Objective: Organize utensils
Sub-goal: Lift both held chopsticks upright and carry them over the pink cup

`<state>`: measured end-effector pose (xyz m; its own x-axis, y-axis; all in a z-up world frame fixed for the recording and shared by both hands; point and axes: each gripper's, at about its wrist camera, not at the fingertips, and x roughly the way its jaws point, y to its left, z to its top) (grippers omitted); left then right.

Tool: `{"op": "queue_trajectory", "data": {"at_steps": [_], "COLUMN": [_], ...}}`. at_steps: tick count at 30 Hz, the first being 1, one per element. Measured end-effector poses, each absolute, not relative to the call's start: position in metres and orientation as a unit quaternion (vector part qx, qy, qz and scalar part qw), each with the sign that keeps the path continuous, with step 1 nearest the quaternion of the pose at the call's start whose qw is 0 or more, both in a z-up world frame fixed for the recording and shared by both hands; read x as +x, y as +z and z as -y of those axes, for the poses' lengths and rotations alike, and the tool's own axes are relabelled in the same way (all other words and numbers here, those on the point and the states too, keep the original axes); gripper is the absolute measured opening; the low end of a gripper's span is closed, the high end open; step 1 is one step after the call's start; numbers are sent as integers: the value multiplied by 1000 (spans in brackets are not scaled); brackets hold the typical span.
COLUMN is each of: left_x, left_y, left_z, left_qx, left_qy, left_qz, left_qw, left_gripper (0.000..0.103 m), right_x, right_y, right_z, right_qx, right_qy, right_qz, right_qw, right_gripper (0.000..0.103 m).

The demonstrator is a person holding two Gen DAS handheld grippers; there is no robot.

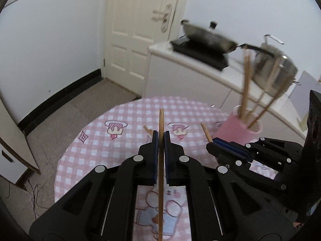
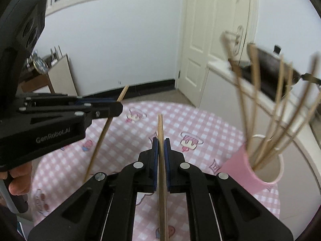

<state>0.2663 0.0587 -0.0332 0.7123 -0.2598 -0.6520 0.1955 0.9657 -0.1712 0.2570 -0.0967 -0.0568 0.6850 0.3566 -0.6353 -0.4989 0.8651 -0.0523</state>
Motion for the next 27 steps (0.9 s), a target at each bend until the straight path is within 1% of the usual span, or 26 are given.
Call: {"op": "queue_trajectory", "data": {"at_steps": [5, 11, 20, 27], "left_x": [234, 207, 196, 196], "left_y": [-2, 24, 51, 72], "left_z": [-47, -35, -14, 11], "left_qx": [-33, -31, -35, -38], "left_qy": [-142, -151, -174, -202], "left_qz": [-324, -290, -255, -228], "left_qw": [935, 944, 951, 952], "left_gripper": [5, 5, 5, 5], "right_x": [228, 205, 184, 184], "right_y": [-23, 0, 31, 62], "right_z": [112, 131, 165, 196], "right_qx": [-96, -81, -63, -47], "right_qy": [241, 245, 244, 220], "right_qz": [-284, -260, -223, -190], "right_qw": [923, 931, 942, 956], "right_gripper": [4, 4, 4, 4]}}
